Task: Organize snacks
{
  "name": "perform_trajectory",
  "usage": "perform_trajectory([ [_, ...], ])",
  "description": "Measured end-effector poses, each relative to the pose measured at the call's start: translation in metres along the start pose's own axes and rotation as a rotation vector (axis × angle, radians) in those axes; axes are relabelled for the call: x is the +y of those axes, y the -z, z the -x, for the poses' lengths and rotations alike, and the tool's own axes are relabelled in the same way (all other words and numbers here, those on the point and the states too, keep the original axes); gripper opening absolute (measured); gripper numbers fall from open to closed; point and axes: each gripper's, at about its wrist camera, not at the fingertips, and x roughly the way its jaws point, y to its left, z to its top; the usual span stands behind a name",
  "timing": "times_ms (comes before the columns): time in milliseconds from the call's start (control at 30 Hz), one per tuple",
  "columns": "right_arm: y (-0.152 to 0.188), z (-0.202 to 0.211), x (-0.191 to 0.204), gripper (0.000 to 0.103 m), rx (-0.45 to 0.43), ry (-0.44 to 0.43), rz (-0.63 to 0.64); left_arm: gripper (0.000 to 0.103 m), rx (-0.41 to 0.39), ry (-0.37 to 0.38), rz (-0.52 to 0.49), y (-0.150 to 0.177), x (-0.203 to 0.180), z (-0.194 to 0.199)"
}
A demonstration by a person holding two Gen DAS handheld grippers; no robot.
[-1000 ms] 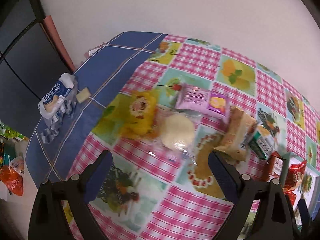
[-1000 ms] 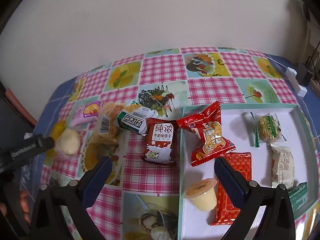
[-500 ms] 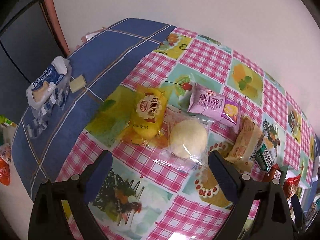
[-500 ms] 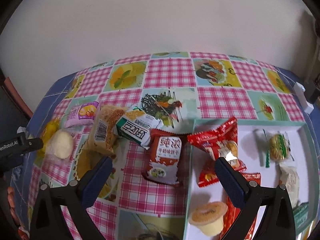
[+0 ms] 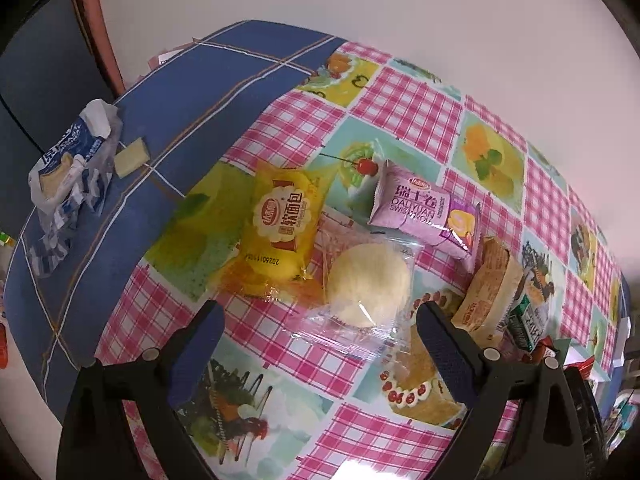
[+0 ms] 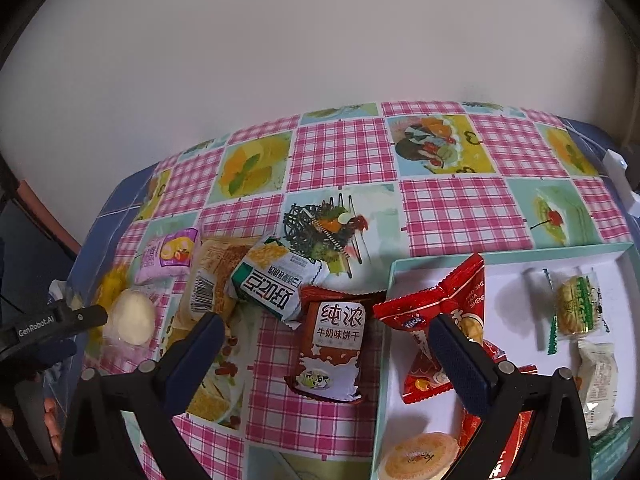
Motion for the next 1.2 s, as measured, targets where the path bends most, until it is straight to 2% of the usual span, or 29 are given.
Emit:
perform_trajectory([
  [67,0.0,-0.002,0.003,0.097,0.002,0.0,0.006,0.097,0.011,0.007,0.006,-0.002,0.002,-0.003],
  [233,0.002,-0.01,0.01,0.076,0.026,0.004,0.022,0.097,0.008,0.041,0.058,-0.01,0.013,-0.006],
  [367,0.003,-0.012,0.011,0.066,0.025,0.036,0.038,0.097,0.01,0.082,0.081,-0.012,0.014,-0.01],
  [433,0.002,-0.011,0.008,0.054,0.03,0.012,0.016,0.096,0.014,0.093,0.076,-0.012,0.009,-0.012],
  [500,0.002,-0.011,0.006,0.054,0.045,-0.02,-0.008,0.096,0.013,0.102,0.06,-0.012,0.003,-0.013],
  [700,0.005,-0.015,0.009,0.051,0.073,-0.033,-0.001,0.096,0.013,0.134,0.036,-0.011,-0.009,-0.016],
  [833,0.009,-0.023,0.01,0.05,0.103,-0.011,0.011,0.084,0.039,0.148,0.048,-0.009,-0.008,-0.025],
  [967,0.011,-0.027,0.006,0.05,0.116,0.021,0.001,0.081,0.053,0.145,0.063,-0.007,-0.006,-0.033],
  [1200,0.014,-0.031,0.007,0.044,0.14,0.003,0.01,0.064,0.07,0.152,0.054,-0.005,-0.009,-0.038],
])
